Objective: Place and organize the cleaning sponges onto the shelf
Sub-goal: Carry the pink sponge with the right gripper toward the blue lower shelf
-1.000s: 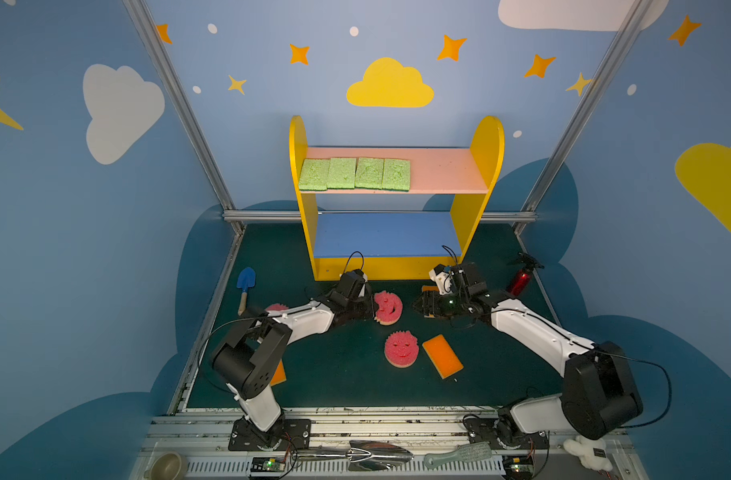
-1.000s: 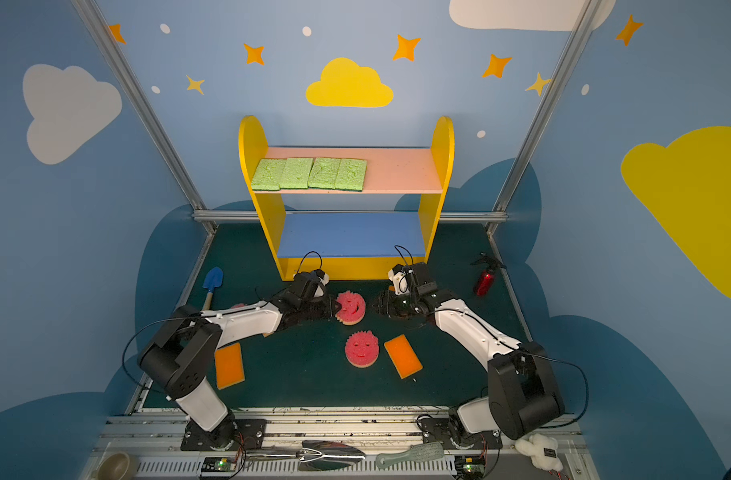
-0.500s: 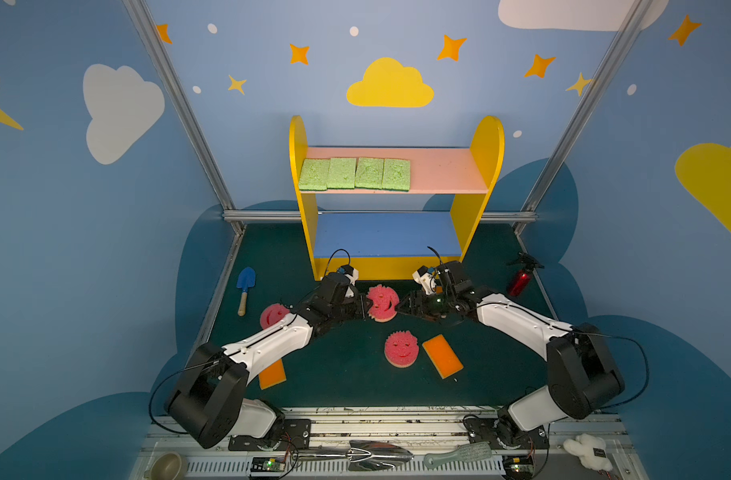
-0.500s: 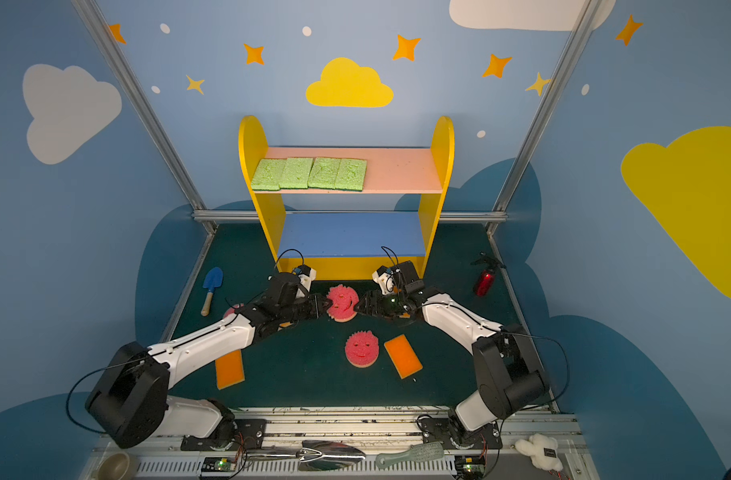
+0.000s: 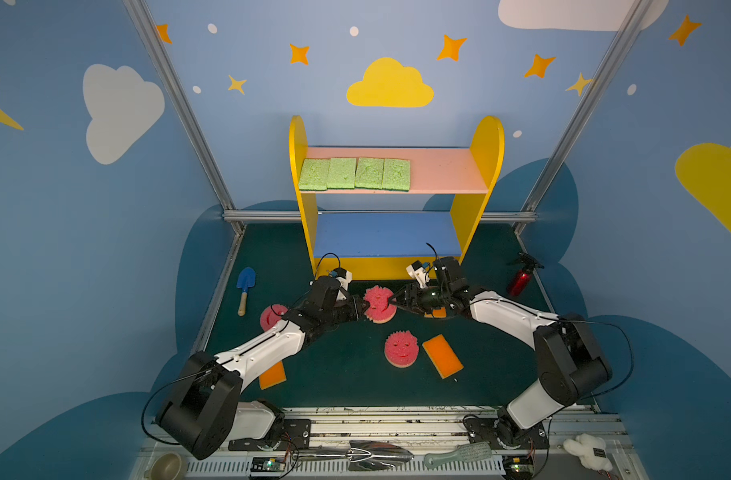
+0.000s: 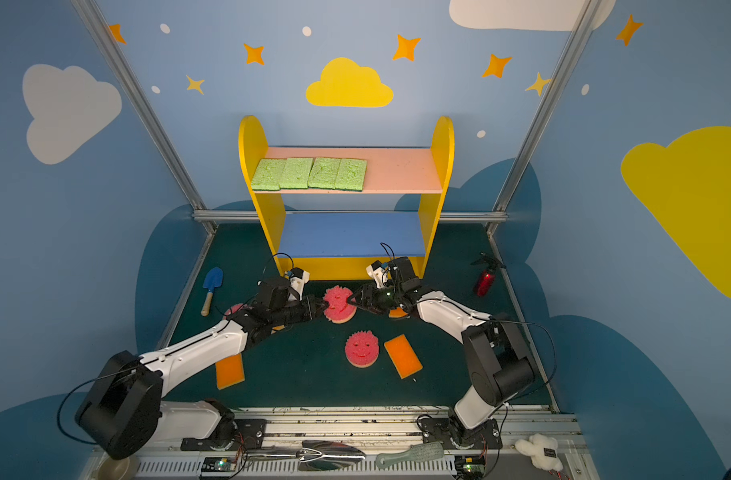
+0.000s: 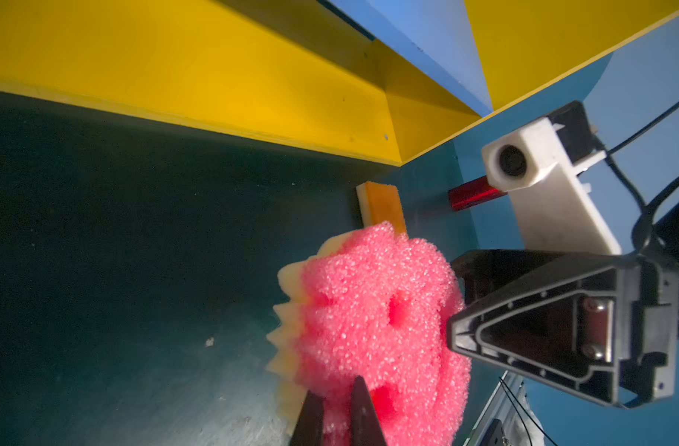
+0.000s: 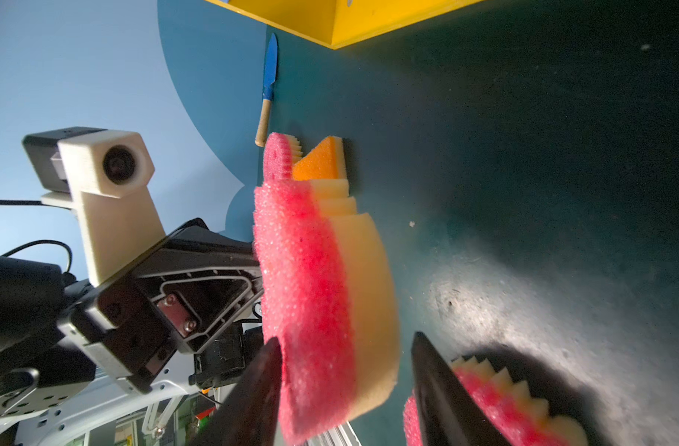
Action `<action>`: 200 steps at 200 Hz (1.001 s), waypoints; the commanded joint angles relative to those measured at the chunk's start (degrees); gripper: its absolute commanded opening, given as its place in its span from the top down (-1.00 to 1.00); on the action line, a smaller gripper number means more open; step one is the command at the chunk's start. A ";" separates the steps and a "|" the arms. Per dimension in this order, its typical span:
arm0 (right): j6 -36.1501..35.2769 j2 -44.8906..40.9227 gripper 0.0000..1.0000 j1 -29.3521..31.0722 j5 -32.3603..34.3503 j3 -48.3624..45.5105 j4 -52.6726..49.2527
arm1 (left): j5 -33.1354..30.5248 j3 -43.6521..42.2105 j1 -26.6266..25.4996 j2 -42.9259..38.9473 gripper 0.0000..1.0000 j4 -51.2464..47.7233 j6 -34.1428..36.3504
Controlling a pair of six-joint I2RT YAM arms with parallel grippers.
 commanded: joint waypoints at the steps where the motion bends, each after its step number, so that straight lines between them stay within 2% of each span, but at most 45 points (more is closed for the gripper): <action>1: 1.82 1.01 0.16 -0.07 -1.96 0.37 3.83 | 1.36 -0.06 0.58 -0.93 0.94 2.05 -0.61; 33: 2.59 1.01 0.41 -0.14 -2.28 0.44 5.08 | 1.30 -0.10 0.86 -0.81 0.94 2.30 -0.96; 48: 2.85 1.03 0.59 -0.22 -2.43 0.70 5.27 | 1.34 0.11 0.96 -0.30 0.94 2.18 -1.32; 53: 2.94 1.06 0.62 -0.23 -2.44 0.79 5.26 | 1.43 0.32 1.06 -0.02 0.87 1.87 -1.38; 60: 3.08 1.09 0.64 -0.30 -2.55 0.94 5.26 | 1.67 0.74 1.17 0.33 0.57 1.14 -1.10; 75: 3.21 1.25 0.65 -0.53 -2.66 1.61 5.05 | 1.45 1.49 1.31 0.11 -0.55 -1.35 0.46; 82: 2.98 1.40 0.66 -0.70 -2.76 2.28 4.41 | 0.52 1.59 1.41 -0.65 -0.90 -3.02 1.39; 85: 2.83 1.48 0.66 -0.79 -2.81 2.69 4.04 | -0.10 1.53 1.43 -1.10 -0.98 -3.70 1.69; 136: 2.32 5.05 0.74 -2.02 -2.78 11.12 1.74 | -13.77 -4.54 1.48 -14.45 -0.99 -14.13 7.36; 173: 6.59 12.61 0.79 -1.83 -4.45 20.01 5.65 | -15.42 -11.34 1.51 -19.68 -0.99 -15.33 6.50; 200: 7.14 18.45 0.78 -1.08 -3.34 28.81 4.26 | -15.82 -13.80 1.49 -21.90 -0.99 -17.51 6.70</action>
